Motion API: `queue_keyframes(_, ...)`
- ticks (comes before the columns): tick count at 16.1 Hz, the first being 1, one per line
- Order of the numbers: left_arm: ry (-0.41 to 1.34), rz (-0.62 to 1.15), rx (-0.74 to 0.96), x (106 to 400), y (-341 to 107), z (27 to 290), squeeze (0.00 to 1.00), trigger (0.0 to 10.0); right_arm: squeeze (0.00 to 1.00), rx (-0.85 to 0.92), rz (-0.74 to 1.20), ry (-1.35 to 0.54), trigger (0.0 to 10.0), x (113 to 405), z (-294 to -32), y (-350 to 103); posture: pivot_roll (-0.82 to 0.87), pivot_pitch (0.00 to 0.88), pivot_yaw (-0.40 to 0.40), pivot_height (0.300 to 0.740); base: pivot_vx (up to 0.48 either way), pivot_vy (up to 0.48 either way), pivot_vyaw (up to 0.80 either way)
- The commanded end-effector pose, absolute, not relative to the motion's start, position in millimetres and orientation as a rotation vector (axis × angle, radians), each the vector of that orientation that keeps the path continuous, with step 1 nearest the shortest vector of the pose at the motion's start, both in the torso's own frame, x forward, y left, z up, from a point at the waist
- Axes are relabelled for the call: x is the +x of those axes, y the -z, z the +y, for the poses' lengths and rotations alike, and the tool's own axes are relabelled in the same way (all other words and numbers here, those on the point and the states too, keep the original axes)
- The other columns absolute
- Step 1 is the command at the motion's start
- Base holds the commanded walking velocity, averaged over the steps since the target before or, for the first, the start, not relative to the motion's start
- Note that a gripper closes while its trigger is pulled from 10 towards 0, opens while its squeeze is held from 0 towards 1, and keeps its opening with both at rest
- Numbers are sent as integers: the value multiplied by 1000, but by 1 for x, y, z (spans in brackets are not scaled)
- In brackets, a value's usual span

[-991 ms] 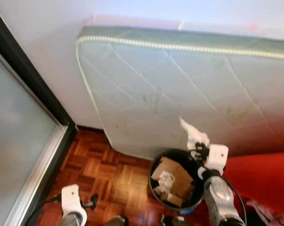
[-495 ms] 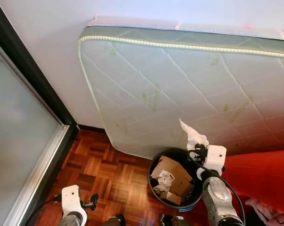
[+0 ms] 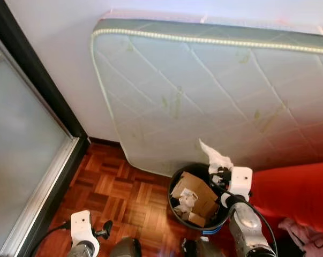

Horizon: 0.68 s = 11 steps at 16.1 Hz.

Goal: Clean up the room

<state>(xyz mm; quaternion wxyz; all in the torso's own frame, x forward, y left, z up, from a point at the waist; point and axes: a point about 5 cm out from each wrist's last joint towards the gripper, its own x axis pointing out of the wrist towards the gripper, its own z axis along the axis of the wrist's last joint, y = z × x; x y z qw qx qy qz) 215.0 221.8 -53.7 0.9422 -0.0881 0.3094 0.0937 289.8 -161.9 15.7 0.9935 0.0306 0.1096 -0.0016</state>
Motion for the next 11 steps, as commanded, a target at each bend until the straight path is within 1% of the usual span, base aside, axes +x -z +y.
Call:
queue_keyframes(1, -192, 669, -175, 205, 60, 222, 0, 10000, 0, 61, 259, 0, 10000, 285, -162, -9, 41, 245, 4, 670, 0, 0, 0)
queue_keyframes(4, -189, 659, -178, 208, 59, 221, 0, 10000, 0, 47, 299, -10, 10000, 286, -162, -6, 40, 245, 3, 670, 0, 0, 0)
queue_keyframes(7, -186, 651, -179, 211, 57, 220, 0, 10000, 0, 48, 301, -29, 10000, 286, -160, -5, 38, 246, 2, 640, 0, 0, 0)
queue_keyframes(8, -184, 647, -179, 213, 56, 219, 0, 10000, 0, 56, 289, -23, 10000, 286, -160, -6, 38, 248, 1, 635, 0, 0, 0)
queue_keyframes(11, -183, 638, -182, 215, 55, 219, 0, 10000, 0, 37, 341, -48, 10000, 284, -157, 0, 40, 252, -2, 635, 0, 0, 0)
